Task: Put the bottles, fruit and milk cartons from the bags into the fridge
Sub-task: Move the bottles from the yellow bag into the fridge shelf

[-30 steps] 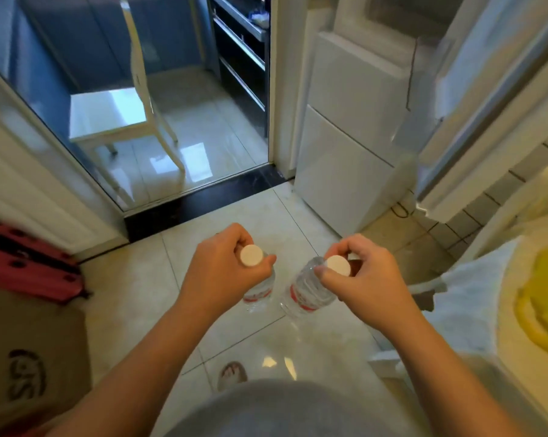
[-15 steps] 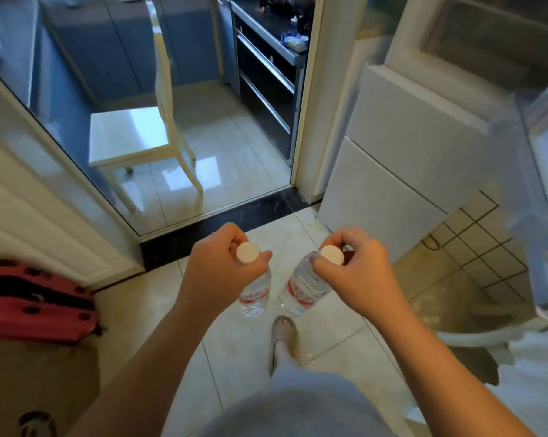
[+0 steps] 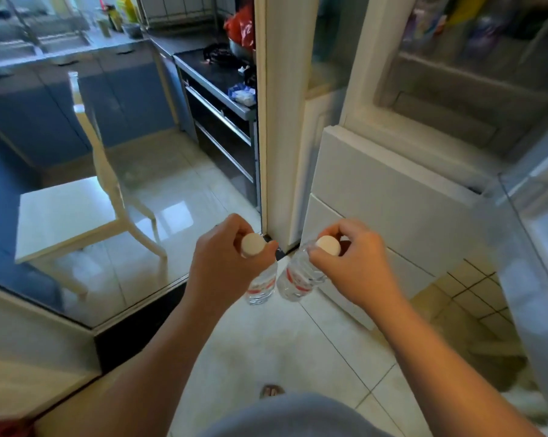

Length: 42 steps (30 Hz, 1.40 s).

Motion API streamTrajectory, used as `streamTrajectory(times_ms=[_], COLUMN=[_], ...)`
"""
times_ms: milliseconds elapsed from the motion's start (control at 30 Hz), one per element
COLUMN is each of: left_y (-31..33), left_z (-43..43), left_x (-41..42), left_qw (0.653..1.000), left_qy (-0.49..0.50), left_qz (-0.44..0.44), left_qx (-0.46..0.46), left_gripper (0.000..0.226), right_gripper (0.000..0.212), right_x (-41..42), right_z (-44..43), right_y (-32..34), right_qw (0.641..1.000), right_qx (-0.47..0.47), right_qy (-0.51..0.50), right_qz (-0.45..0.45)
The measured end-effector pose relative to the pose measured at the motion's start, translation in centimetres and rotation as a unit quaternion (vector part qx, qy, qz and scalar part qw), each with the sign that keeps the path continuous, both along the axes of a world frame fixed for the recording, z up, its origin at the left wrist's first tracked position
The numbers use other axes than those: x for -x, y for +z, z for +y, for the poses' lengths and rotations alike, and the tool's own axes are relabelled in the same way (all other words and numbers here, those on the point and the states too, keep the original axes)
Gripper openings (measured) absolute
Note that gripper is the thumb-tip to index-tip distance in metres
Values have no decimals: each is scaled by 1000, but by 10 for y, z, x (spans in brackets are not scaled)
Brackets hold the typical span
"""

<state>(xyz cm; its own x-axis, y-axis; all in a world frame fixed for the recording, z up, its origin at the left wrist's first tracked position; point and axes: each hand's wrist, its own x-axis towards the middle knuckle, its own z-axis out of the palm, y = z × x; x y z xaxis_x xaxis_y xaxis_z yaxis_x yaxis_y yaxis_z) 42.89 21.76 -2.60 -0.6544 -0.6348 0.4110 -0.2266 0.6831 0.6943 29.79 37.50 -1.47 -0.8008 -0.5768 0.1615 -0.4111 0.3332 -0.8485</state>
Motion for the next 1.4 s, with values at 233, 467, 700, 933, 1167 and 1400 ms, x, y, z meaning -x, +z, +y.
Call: streamTrajectory(times_ms=[233,467,700,933,1167,1400], left_y=[37,108,191,247,270,264], left_z=[-36,-47,-48,-49,-47,-50], left_x=[135,278,412,538,651,718], left_qw=[979,944,897,863,856,898], left_qy=[-113,-222,-281,-361,-401,-361], left_qz=[153,235,331,345,297,138], left_qx=[67,73,82,80,134,211], left_gripper=[41,37,29,35,42,53], right_gripper=[13,10,10,10,9,9], right_x=[99,186,272,371,469,547], right_z=[-10,2,5,-5,-16,-20], right_y=[41,103,172,224,240,237], right_qw=[988,953,898,846,840,876], right_qx=[47,109,184,217,164,79], right_qy=[-139,-261,-360,-425,-452,-424], right_qz=[36,109,174,238,250,214])
